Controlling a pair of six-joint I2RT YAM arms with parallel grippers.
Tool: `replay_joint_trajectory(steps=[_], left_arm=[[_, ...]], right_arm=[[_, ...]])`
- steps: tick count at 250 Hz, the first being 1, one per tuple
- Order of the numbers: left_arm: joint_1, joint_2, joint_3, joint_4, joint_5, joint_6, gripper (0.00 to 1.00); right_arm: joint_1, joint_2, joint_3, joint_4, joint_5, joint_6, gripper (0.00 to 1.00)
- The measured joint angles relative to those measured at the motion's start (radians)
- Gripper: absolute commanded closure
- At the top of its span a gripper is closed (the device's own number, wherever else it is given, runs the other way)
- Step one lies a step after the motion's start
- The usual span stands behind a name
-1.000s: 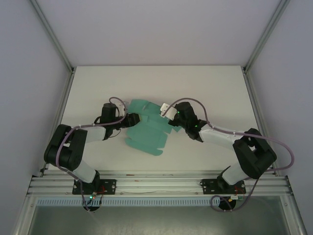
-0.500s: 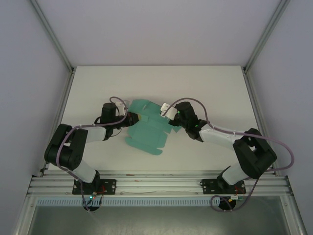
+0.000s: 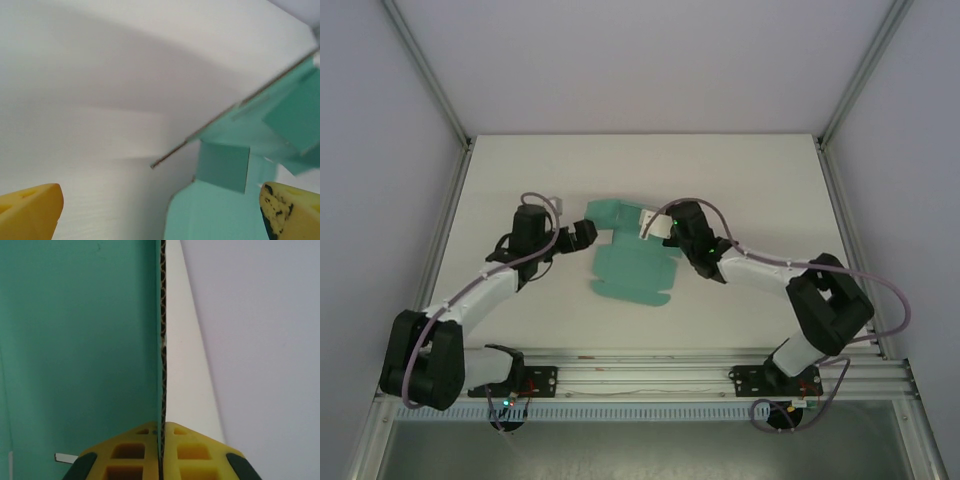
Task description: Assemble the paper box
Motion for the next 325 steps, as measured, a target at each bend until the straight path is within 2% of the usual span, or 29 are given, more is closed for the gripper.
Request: replay_joint_trajectory(steps=[50,100,150,213,258,276,325], left_arm=[[0.039,-0.021,0.098,-0.135,-0.211,-0.03,0.0],[0.096,0.126,0.183,-0.156,-0.262,-0.048,0.0],[0.136,0.295,0.255,-0.127,-0.178,-0.045,0.01],[0.132,0.396,0.263,-0.047,0.031,0.019,0.22],[0.098,0.379,0.177,0.063,0.159,0.037,0.3],[0.069,0.37,0.138,0.092,0.177,0.047,0.37],[-0.034,0.368,0.084,0.155,0.119,0.073,0.38]], right_arm=[[0.064,0.108,-0.003,0.166,0.085,-0.202,0.94],[0.08,0.205,-0.017,0.364,0.129,-0.344,0.93],[0.086,0.237,-0.056,0.512,0.13,-0.386,0.93],[0.089,0.261,-0.059,0.587,0.136,-0.394,0.94],[0.089,0.263,-0.059,0.59,0.145,-0.393,0.94],[0.089,0.265,-0.059,0.591,0.149,-0.392,0.94],[0.089,0.296,-0.059,0.613,0.164,-0.39,0.94]])
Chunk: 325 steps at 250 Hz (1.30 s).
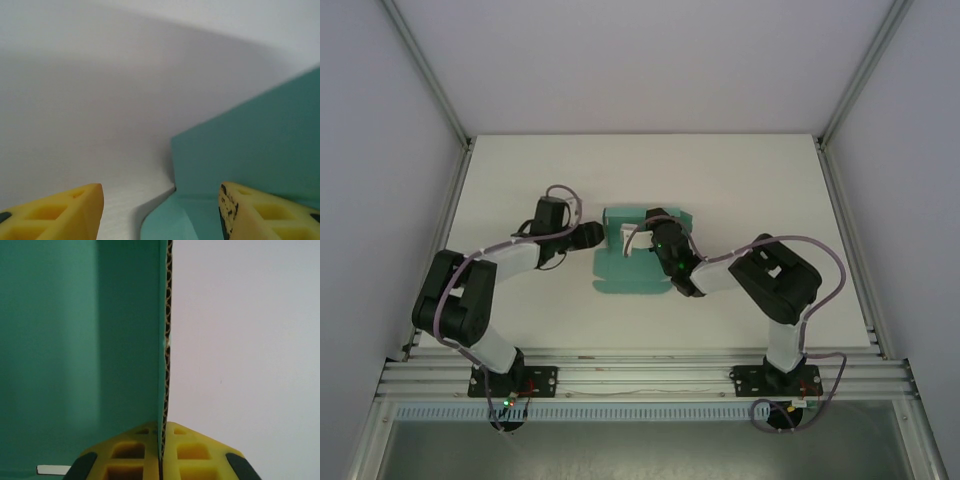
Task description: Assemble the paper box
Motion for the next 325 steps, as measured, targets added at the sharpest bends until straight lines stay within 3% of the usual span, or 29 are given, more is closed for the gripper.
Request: replay_joint_trajectory(steps=[32,124,200,269,301,325], left_arm=[[-0.047,-0.007,-0.059,0.083,-0.042,0.022,0.38],[-0.068,-0.014,-0.158,0.349,-0.04,0.116,0.35],[-0.099,0.032,-0.159,0.454,-0.053,0.182,0.37],[-0.163,0.093,-0.155,0.523,-0.133,0.23,0.59],[-0.193,0.095,-0.154,0.533,-0.232,0.259,0.75],[-0.22,0.109,-0.14,0.531,-0.322,0.275,0.77]], right_arm=[[0.0,0.002,-0.002,0.001,0.01,0.0,0.95],[0.0,0.003,-0.002,0.0,0.022,0.0,0.96],[0.015,0.013,-0.033,0.024,0.037,0.001,0.97],[0.026,0.013,-0.061,0.064,0.046,0.02,0.98],[0.028,0.013,-0.063,0.063,0.055,0.035,0.99],[0.028,0.013,-0.063,0.059,0.063,0.051,0.99]])
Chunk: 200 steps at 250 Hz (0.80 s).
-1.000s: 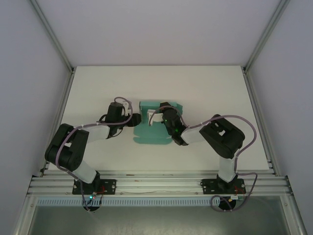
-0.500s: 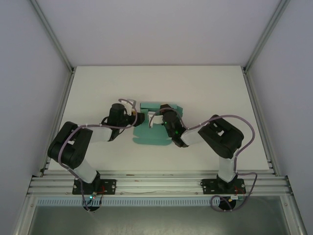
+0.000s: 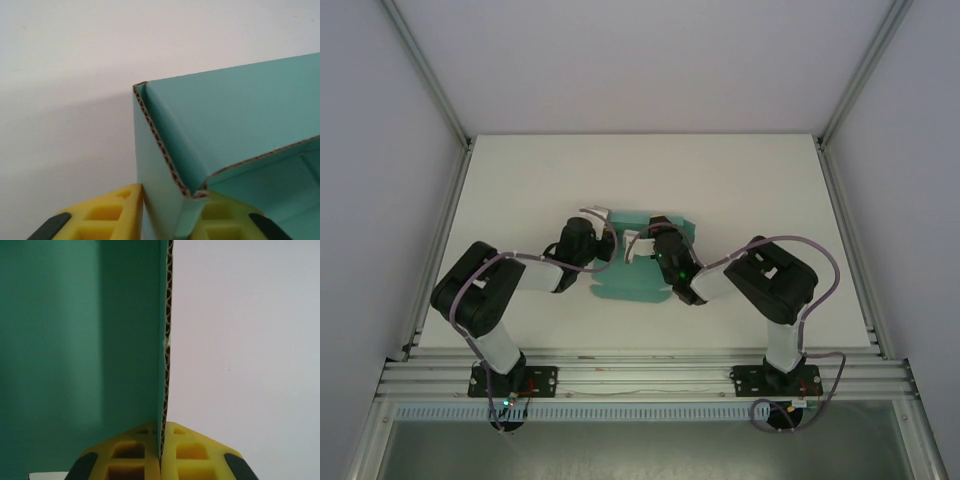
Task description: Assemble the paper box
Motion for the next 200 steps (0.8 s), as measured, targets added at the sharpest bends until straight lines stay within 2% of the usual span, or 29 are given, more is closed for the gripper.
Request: replay_joint_trajectory(steps=[23,59,83,90,132,148,160,200], left_arm=[[-0.019,0.023,0.018,0.003,-0.061,0.008,0.77],[-0.036,0.058,0.035,0.023,-0.122,0.012,0.85],[-0.047,0.076,0.044,0.043,-0.156,0.021,1.0],[-0.05,0.082,0.047,0.049,-0.164,0.024,1.0],[-0.063,0.101,0.05,0.083,-0.193,0.042,1.0],[-0.066,0.103,0.05,0.089,-0.193,0.046,1.0],[-0.069,0.103,0.049,0.09,-0.192,0.052,1.0],[-0.076,0.103,0.027,0.127,-0.173,0.067,1.0]], right_arm=[[0.0,-0.001,0.0,-0.007,0.012,0.019,0.99],[0.0,-0.009,0.0,-0.027,0.021,0.049,0.99],[0.0,-0.013,0.0,-0.039,0.03,0.064,0.98],[0.0,-0.014,0.0,-0.042,0.032,0.071,0.96],[0.003,-0.047,-0.003,-0.102,0.023,0.145,0.71],[0.007,-0.08,-0.006,-0.169,0.011,0.206,0.52],[0.008,-0.12,-0.007,-0.238,-0.004,0.254,0.44],[0.006,-0.319,-0.013,-0.456,-0.064,0.459,0.33]])
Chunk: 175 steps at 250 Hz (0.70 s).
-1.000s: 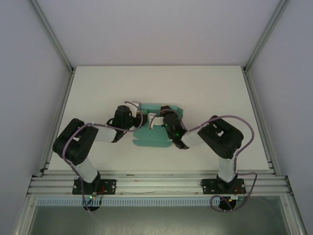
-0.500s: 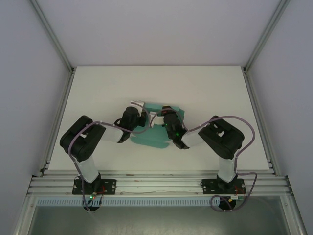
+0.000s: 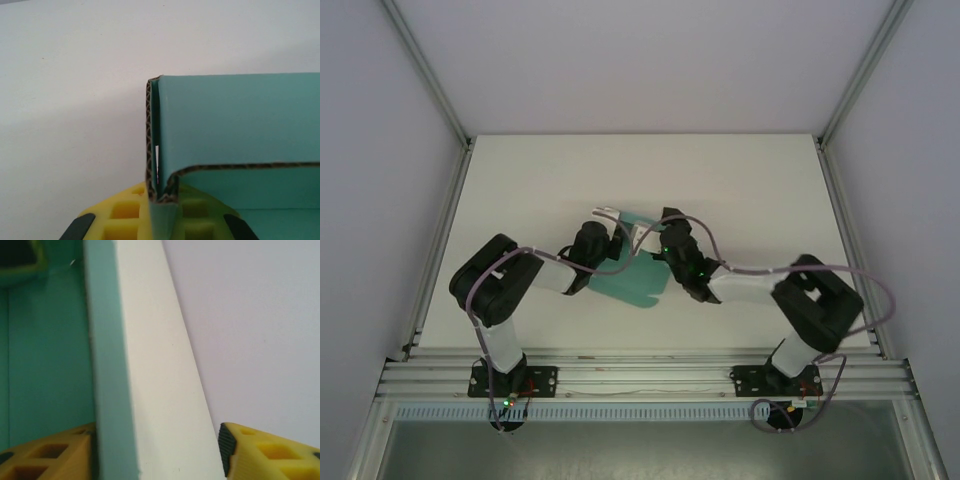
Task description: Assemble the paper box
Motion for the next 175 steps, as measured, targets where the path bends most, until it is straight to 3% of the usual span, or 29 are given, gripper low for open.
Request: replay_joint_trajectory(steps=[28,44,76,92,119,175], left_arm=[[0.0,0.0,-0.008,0.022,0.02,0.003,1.0],[0.0,0.0,-0.011,0.026,0.034,0.004,1.0],[0.0,0.0,-0.018,0.039,0.056,0.01,1.0],[-0.002,0.002,-0.018,0.044,0.064,0.011,1.0],[-0.007,0.007,-0.021,0.06,0.082,0.011,1.0],[-0.015,0.024,-0.033,0.106,0.113,0.01,1.0]], right_arm=[[-0.01,-0.144,-0.026,-0.134,-0.088,0.156,0.31],[-0.036,-0.214,-0.029,-0.211,-0.166,0.25,0.21],[-0.158,-0.311,-0.029,-0.296,-0.356,0.466,0.18],[-0.22,-0.326,-0.025,-0.308,-0.429,0.564,0.11],[-0.273,-0.289,0.037,-0.345,-0.509,0.716,0.11],[-0.286,-0.011,0.415,-0.51,-0.617,0.898,0.12]])
